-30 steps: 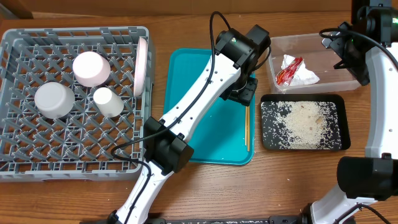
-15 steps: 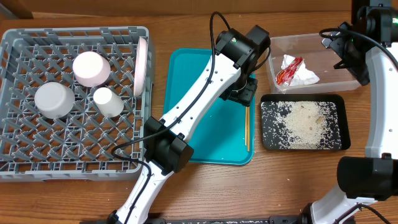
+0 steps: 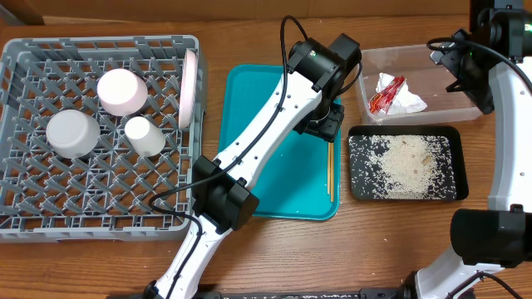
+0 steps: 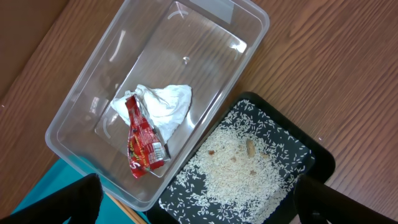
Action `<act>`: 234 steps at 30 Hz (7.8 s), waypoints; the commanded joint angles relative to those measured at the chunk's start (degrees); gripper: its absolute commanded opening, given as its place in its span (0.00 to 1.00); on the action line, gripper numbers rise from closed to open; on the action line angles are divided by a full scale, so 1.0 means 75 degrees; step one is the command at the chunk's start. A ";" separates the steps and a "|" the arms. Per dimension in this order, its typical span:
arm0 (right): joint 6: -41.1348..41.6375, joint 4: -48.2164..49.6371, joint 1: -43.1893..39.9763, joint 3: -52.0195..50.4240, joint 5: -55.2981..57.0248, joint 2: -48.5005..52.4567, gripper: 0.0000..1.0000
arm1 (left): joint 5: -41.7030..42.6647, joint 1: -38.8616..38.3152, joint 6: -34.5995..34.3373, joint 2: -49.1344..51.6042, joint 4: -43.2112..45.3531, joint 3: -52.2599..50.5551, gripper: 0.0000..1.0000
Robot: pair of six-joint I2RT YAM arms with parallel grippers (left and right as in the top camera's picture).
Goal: Sort waste into correct bins and load items into the dishwasher
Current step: 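Open the left gripper and move it right toward the chopsticks, then position the left gripper above a chopstick at the tray's right edge, then lower and close the left gripper on one chopstick, lift it, then carry the chopstick left and stand it in the dish rack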
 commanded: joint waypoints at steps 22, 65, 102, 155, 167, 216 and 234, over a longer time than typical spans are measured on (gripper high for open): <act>-0.0026 0.0035 0.0029 0.0015 0.0090 -0.0047 1.00 | -0.0079 -0.0029 -0.0073 0.0052 0.0169 0.0012 0.67; -0.0026 0.0038 0.0029 0.0015 0.0090 -0.0047 1.00 | -0.0076 -0.0044 -0.0076 0.0055 0.0256 0.0012 0.78; -0.0026 0.0038 0.0026 0.0015 0.0090 -0.0047 1.00 | -0.0189 -0.0236 -0.1166 0.0507 0.0807 0.0000 0.45; -0.0026 0.0041 0.0026 0.0015 0.0067 -0.0047 1.00 | -0.1614 -0.0635 -0.3716 0.2069 0.2404 -0.0102 0.27; -0.0026 0.0041 0.0026 0.0015 0.0067 -0.0047 1.00 | -0.1553 -0.0641 -0.3844 0.2069 0.2926 -0.1046 0.28; -0.0026 0.0041 0.0026 0.0015 0.0067 -0.0047 1.00 | -0.1166 0.2372 0.0219 -0.2244 -0.0023 0.0627 0.04; -0.0026 0.0041 0.0026 0.0015 0.0067 -0.0047 1.00 | -0.1230 0.5225 0.2162 -0.2264 0.0245 -0.0169 0.04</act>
